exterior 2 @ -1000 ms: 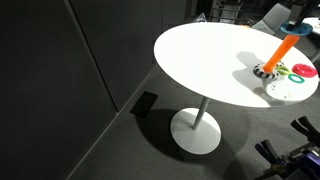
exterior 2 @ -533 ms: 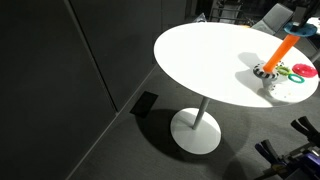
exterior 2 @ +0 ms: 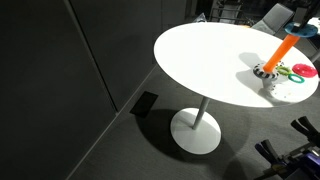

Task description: Put the blue ring on the stack

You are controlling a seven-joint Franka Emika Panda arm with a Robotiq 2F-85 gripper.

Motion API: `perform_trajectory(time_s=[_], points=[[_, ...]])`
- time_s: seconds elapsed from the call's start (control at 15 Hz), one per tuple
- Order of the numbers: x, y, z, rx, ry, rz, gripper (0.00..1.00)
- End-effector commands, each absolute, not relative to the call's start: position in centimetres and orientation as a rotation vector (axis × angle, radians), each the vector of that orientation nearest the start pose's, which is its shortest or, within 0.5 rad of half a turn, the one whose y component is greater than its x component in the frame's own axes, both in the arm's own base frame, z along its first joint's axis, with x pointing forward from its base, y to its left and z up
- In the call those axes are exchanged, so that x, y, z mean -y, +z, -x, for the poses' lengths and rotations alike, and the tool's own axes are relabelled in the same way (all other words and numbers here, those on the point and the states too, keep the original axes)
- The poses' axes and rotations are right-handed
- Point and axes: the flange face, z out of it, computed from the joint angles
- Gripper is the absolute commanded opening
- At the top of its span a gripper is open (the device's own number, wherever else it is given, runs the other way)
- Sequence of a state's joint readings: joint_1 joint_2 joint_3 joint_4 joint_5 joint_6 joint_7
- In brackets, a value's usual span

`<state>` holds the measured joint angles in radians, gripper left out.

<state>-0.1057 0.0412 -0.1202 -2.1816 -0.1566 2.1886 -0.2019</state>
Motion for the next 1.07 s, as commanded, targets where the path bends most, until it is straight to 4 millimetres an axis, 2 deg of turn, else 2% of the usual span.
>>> perform_trajectory(time_s=[0.0,1.0], points=[[13.1,37.1,-51.5,0.129,0.107,3.274,0.1],[13.4,35.9,-51.7,0.133,0.112,3.272,0.1]])
